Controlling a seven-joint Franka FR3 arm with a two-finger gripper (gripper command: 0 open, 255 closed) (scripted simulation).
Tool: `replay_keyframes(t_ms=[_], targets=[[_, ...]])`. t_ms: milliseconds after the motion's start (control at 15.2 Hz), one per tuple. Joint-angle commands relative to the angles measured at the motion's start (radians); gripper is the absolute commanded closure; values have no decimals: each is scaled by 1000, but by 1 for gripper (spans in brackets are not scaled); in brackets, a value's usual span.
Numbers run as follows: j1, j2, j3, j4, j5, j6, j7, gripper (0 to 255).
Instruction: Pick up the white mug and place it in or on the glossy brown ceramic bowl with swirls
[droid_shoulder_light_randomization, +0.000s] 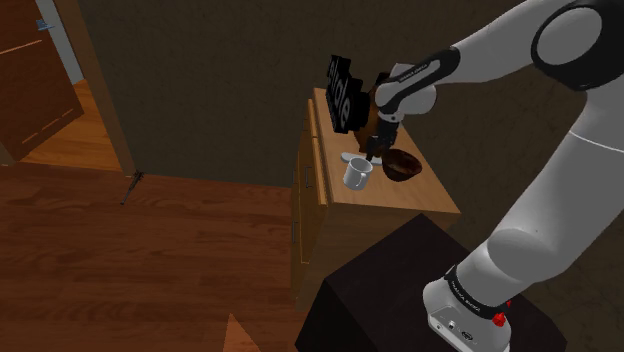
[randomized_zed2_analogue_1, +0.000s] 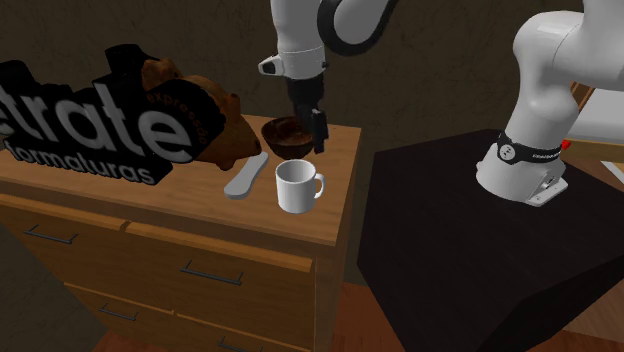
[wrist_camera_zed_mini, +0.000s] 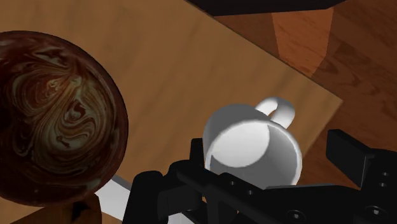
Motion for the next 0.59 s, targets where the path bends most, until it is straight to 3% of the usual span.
replay_keyframes(t_ms=[0, 264, 528], targets=[[-14, 77, 0, 55, 25, 20, -31, 0], [-51, 235, 12, 182, 70, 50, -84, 0], [-60, 277, 20, 190, 82, 84, -94, 0]])
